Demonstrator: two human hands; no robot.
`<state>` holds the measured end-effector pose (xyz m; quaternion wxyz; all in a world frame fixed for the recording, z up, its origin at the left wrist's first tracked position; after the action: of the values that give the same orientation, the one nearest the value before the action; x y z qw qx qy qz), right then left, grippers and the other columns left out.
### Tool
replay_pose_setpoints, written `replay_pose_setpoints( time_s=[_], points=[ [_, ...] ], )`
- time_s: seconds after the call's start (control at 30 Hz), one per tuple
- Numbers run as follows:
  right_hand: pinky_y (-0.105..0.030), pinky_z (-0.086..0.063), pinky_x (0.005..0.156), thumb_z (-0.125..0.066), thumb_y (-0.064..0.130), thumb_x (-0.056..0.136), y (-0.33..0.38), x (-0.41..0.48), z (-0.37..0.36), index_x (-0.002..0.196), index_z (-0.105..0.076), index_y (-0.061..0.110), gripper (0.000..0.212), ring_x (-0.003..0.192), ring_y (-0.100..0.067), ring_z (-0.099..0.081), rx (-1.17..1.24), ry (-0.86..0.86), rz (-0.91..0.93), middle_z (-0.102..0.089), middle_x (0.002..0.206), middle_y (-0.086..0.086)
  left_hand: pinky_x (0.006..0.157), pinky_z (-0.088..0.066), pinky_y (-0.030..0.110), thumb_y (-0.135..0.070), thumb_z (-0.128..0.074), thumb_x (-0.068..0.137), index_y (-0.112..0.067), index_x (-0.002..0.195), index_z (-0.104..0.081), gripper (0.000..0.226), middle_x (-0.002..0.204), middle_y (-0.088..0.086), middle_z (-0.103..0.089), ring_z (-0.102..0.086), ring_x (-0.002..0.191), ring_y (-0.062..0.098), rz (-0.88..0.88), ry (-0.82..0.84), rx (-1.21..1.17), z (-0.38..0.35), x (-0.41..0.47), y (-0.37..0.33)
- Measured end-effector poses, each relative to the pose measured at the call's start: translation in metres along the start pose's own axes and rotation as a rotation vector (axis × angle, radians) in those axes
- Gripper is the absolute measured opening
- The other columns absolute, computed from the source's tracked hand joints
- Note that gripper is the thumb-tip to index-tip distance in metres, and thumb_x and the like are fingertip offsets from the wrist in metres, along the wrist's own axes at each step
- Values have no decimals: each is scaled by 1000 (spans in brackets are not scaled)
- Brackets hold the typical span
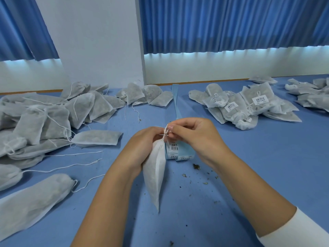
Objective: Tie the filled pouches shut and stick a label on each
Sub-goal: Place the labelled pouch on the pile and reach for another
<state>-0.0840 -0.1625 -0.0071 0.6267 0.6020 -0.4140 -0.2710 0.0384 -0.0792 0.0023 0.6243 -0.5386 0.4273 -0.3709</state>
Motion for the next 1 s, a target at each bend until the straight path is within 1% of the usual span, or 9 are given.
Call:
replay_pose_setpoints(
  time_s=[0.1,0.23,0.37,0.47,0.57,0.67,0.77,0.9,1.0],
  points=[
    [-19,-56,69,-73,8,83,0,2,2,79,-77,11,7,69,-12,-71,-5,-36,9,-75,75,-7,59,-45,25,-19,-55,93,-26,64,-78,37,71,-4,-74,-59,49,6,-10,51,28,0,0,0],
    [-21,-57,74,-73,6,83,1,3,4,78,-77,12,8,70,-11,-71,16,-45,18,-75,77,-5,63,-41,29,-17,-58,92,-24,63,-73,34,58,-7,-60,-50,48,8,-16,13,49,4,5,3],
    [-24,-59,76,-71,7,85,1,5,7,79,-76,11,8,68,-10,-69,-15,-79,21,-74,75,-3,52,-39,23,-22,-63,94,-23,71,-68,23,56,-8,-60,-48,44,6,-72,-41,69,4,8,4],
    [-21,-56,74,-67,12,88,0,6,12,83,-71,11,7,68,-4,-65,-327,-187,144,-70,75,5,45,-38,21,-28,-65,94,-25,79,-68,15,47,-9,-55,-47,41,10,-144,-101,149,-2,9,6],
    [-11,-43,68,-60,16,87,1,4,9,82,-60,17,6,76,2,-56,-594,-233,290,-62,83,12,51,-41,25,-25,-63,95,-26,78,-67,17,42,-10,-51,-49,47,15,-206,-140,202,-13,10,9],
    [-23,-44,69,-57,20,85,-1,3,10,83,-53,19,4,80,-2,-54,-702,-270,334,-55,86,11,44,-34,20,-22,-60,96,-27,76,-64,20,41,-11,-47,-40,40,9,-269,-162,256,-25,10,13],
    [-25,-43,66,-56,20,85,-3,4,11,81,-49,21,8,78,-5,-52,-741,-329,331,-51,84,13,38,-25,15,-21,-54,99,-25,79,-56,20,39,-13,-43,-34,34,5,-323,-168,324,-34,9,17],
    [-21,-37,62,-55,19,86,-7,3,11,84,-48,19,7,74,-1,-49,-725,-398,293,-49,86,12,43,-27,20,-24,-50,101,-26,81,-51,20,50,-7,-47,-38,39,6,-395,-194,430,-40,9,16],
    [-16,-36,64,-55,17,88,-5,6,12,83,-50,21,8,77,3,-50,-649,-392,244,-55,86,5,43,-28,20,-25,-51,101,-27,82,-54,19,42,-10,-42,-37,38,7,-439,-217,425,-41,7,16]
  ],
)
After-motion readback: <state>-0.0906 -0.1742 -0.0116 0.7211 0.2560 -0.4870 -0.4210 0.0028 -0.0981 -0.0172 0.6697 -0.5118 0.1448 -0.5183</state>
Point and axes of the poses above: each hand's wrist, its own x-axis towards the middle knuckle, its own z-axis out of the back of the hand, y = z × x, the point moved 2 cm from there along x, towards the middle knuckle
